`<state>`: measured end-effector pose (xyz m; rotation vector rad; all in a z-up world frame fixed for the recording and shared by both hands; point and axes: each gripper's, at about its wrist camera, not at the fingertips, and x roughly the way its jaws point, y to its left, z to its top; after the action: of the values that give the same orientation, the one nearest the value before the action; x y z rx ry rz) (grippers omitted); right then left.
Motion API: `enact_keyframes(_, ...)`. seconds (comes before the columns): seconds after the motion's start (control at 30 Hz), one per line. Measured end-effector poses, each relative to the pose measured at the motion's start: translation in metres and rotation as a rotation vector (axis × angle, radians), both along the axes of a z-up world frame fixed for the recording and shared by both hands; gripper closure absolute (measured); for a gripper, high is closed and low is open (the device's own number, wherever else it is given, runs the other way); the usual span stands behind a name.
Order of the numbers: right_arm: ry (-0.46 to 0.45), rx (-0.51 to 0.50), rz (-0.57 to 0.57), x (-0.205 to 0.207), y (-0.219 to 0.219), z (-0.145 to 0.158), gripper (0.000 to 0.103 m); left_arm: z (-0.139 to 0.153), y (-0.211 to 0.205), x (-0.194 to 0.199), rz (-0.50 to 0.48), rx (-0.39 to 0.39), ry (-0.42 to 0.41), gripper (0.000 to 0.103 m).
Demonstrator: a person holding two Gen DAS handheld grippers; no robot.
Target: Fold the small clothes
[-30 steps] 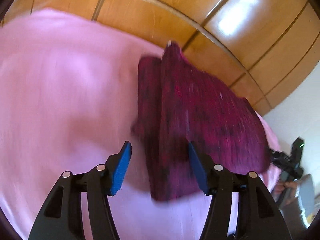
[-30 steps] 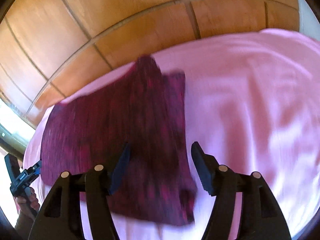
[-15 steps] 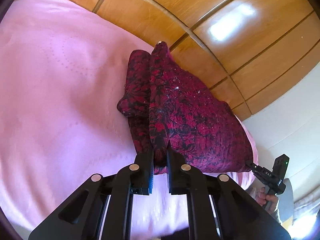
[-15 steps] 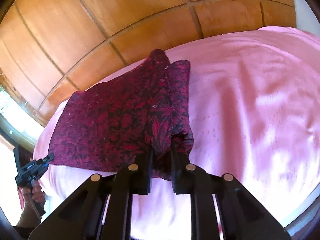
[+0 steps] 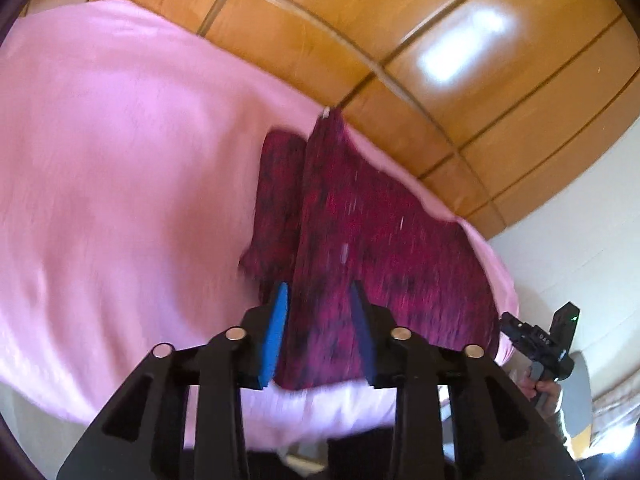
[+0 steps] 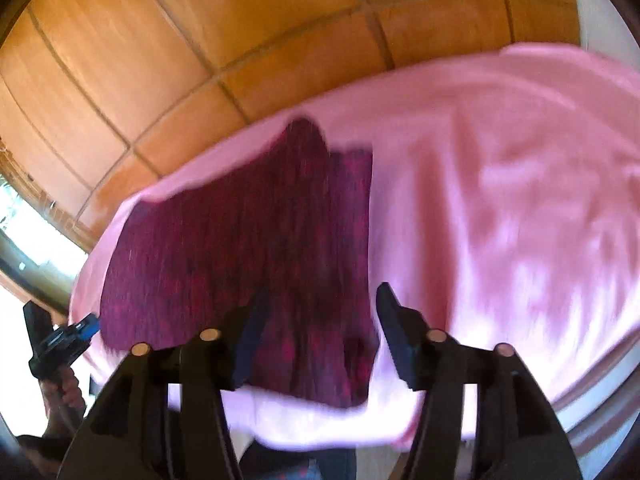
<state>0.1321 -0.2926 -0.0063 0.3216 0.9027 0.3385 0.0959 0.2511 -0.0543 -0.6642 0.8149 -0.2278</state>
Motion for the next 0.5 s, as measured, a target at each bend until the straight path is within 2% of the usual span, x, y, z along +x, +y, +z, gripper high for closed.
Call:
enact_keyframes(0.07,-0.020,-0.003,-0.002,0.023,0.008,0.004,0.047,-0.001,0.002,0.019,-0.003,0.005,-0.010,0.072)
enact_keyframes(0.2,0.006,-0.047,0.000,0.059,0.024,-0.009,0.048,-0.015,0.003,0.049,0.000,0.007,0.019,0.072)
enact_keyframes(0.23,0.016,-0.057,0.001,0.064,0.026,-0.013,0.053,-0.019,0.003,0.054,0.004,0.000,0.024,0.072)
enact_keyframes(0.27,0.024,-0.061,0.003,0.071,0.028,-0.016,0.076,-0.021,0.005,0.058,-0.011,-0.014,0.021,0.075)
enact_keyframes(0.3,0.030,-0.059,0.012,0.071,0.031,-0.019,0.086,-0.022,0.003,0.062,-0.010,0.000,0.019,0.086)
enact_keyframes(0.4,-0.023,-0.125,0.008,0.074,0.041,-0.009,0.090,-0.018,-0.005,0.074,0.015,0.093,0.023,0.090)
enact_keyframes(0.5,-0.038,-0.165,-0.047,0.073,0.037,-0.009,0.091,-0.033,-0.013,0.084,0.040,0.186,0.083,0.090)
